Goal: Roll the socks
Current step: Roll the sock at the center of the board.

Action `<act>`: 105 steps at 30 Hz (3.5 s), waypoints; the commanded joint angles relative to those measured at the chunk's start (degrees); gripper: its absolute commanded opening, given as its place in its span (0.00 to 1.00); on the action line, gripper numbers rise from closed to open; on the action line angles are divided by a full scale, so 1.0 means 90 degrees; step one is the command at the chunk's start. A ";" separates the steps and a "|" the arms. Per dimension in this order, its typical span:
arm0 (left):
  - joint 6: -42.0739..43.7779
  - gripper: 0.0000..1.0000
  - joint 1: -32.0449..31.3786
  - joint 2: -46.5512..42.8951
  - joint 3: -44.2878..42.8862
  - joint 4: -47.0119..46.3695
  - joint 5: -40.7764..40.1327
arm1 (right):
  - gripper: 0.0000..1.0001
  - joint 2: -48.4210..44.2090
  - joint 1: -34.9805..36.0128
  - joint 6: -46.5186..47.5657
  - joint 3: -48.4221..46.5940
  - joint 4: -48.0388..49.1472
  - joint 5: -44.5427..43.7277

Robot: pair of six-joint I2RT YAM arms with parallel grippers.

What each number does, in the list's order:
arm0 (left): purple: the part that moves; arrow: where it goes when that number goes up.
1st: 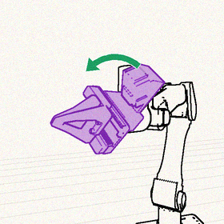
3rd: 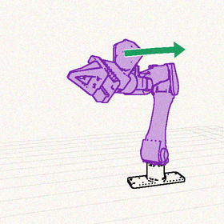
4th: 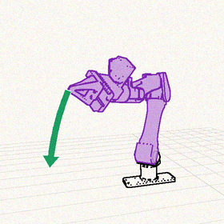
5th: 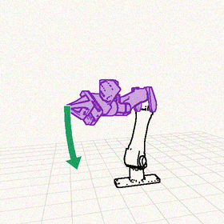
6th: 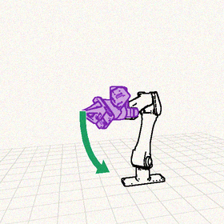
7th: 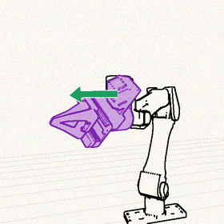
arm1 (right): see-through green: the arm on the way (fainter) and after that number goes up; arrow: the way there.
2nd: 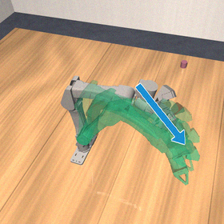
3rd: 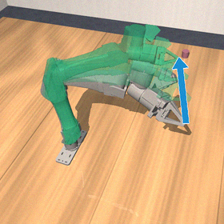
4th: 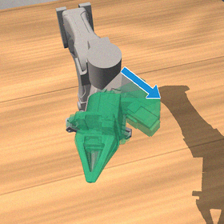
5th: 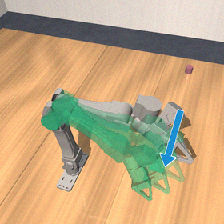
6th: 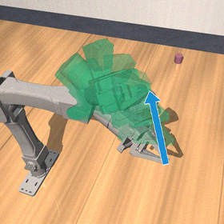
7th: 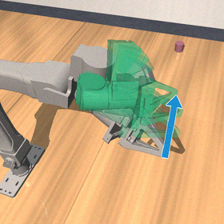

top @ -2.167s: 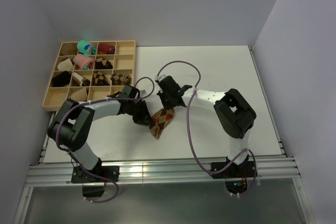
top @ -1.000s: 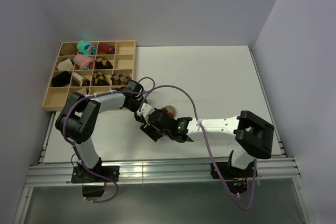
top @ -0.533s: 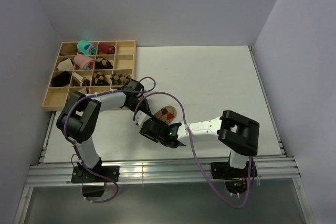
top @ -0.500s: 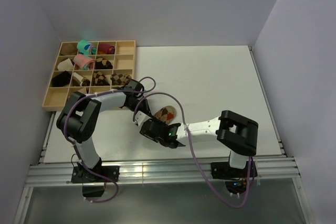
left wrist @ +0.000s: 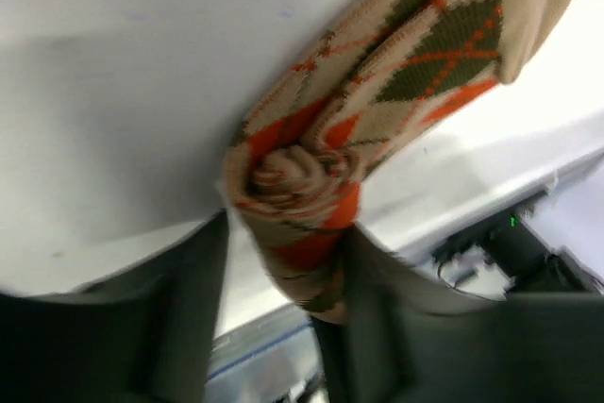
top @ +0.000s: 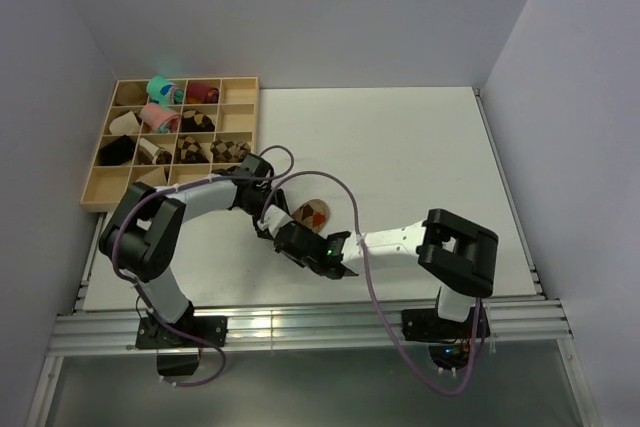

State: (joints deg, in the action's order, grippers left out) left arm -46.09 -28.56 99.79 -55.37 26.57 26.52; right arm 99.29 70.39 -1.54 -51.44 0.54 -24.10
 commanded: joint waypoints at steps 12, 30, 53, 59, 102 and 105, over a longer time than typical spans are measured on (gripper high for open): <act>-0.1334 0.80 0.0194 -0.2083 0.1366 -0.1446 -0.1609 | 0.00 -0.0817 -0.2078 -0.1458 0.1204 0.1170 0.4755; -0.1872 0.77 -0.0274 -0.1586 0.1983 -0.2893 -0.1374 | 0.00 0.0579 -0.3953 -0.2348 0.1243 0.2177 0.7364; -0.0876 0.61 0.0321 -0.0688 0.0783 -0.2239 -0.1376 | 0.00 0.0355 -0.3993 -0.1255 0.0394 0.0810 0.6770; -0.0368 0.46 0.0312 -0.0131 0.0284 -0.2054 -0.1150 | 0.00 0.0384 -0.3896 -0.1059 0.0198 0.0566 0.6594; -0.0786 0.83 0.0165 -0.1106 0.0176 -0.1741 -0.1784 | 0.00 0.1107 -0.3651 -0.1333 0.0257 0.0820 0.6213; -0.1157 0.84 0.0223 -0.1662 0.0351 -0.1576 -0.2282 | 0.00 0.1068 -0.3651 -0.1382 0.0286 0.0849 0.6193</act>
State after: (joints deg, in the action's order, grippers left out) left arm -52.47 -26.85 90.91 -52.42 10.63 11.60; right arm 107.07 37.32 -14.72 -51.31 13.06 38.57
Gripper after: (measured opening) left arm 0.838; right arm 0.242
